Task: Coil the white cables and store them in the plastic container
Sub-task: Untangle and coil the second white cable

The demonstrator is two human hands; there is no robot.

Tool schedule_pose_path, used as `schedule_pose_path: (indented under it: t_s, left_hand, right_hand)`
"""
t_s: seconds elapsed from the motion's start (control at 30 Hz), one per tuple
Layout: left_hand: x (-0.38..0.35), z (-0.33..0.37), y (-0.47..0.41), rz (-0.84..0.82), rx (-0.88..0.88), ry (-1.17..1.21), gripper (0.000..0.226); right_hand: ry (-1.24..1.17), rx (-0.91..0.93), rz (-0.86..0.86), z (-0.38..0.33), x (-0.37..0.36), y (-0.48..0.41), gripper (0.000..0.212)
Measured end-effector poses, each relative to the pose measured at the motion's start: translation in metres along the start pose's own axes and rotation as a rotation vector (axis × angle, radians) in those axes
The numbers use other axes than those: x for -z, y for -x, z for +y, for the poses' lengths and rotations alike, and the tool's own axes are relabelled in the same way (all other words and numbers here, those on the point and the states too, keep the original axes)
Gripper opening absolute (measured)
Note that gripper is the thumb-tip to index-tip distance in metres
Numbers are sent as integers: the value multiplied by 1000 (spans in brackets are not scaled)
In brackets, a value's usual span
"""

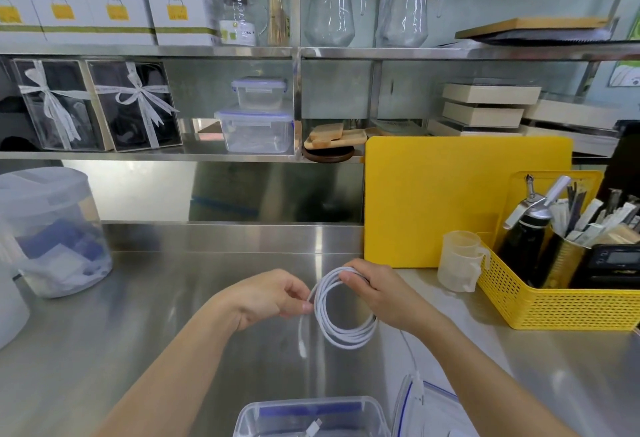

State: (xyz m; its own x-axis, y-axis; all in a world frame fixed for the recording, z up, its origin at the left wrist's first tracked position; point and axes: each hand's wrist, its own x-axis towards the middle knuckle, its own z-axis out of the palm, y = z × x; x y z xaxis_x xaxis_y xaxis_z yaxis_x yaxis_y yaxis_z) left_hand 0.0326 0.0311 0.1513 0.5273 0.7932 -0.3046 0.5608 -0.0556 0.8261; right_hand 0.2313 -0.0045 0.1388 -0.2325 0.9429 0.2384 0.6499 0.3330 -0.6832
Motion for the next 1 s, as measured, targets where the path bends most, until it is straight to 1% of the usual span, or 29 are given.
schedule_pose_path:
  t_s: [0.1, 0.17, 0.2, 0.23, 0.3, 0.33, 0.4, 0.43, 0.5, 0.57, 0.63, 0.7, 0.77, 0.8, 0.87, 0.93, 1.0]
  left_hand:
    - [5, 0, 5, -42, -13, 81, 17]
    - [7, 1, 7, -44, -73, 225, 15]
    - [5, 1, 8, -54, -122, 367, 11]
    - [0, 0, 8, -68, -158, 542, 14]
    - [-18, 0, 4, -105, -188, 868, 36]
    - [-28, 1, 3, -84, -208, 946, 36]
    - [-43, 5, 1, 22, -242, 982, 11]
    - [-47, 11, 2, 83, -240, 968, 11]
    - [-50, 15, 1, 205, -218, 862, 30]
    - [-51, 16, -1, 326, -208, 667, 34]
    - [-53, 15, -1, 393, -223, 479, 39]
    - [-55, 13, -2, 472, -231, 249, 38]
    - [-61, 10, -2, 598, -245, 15, 34]
    - [-64, 8, -3, 658, -261, -53, 33]
    - [-69, 4, -4, 751, -271, -75, 33]
    - [-68, 1, -4, 804, -297, 16, 28]
    - [-66, 3, -4, 798, -302, 134, 24]
  right_hand:
    - [50, -10, -15, 7, 0, 3, 25]
    - [57, -15, -4, 9, -1, 4, 26]
    - [48, -12, 7, 8, -3, 4, 26]
    - [39, -5, 15, 6, -3, 3, 25]
    - [27, 13, 17, 1, -4, -1, 22]
    - [23, 21, 20, -1, -4, -3, 20]
    - [20, 18, 46, -2, -3, -6, 20]
    - [16, 3, 56, 0, -3, -5, 22]
    - [-13, -19, 69, 5, -3, -3, 23]
    - [-50, -25, 81, 8, -4, -1, 24]
    - [-50, -19, 79, 8, -5, 1, 24]
    - [-17, -22, 68, 9, -9, 2, 24]
    - [2, -21, 66, 6, -13, 2, 25]
    - [3, -8, 68, 5, -15, 2, 24]
    - [27, 42, 69, 0, -18, 1, 23]
    - [73, 103, 82, -3, -21, 0, 22]
    - [137, 158, 119, -5, -22, -1, 24]
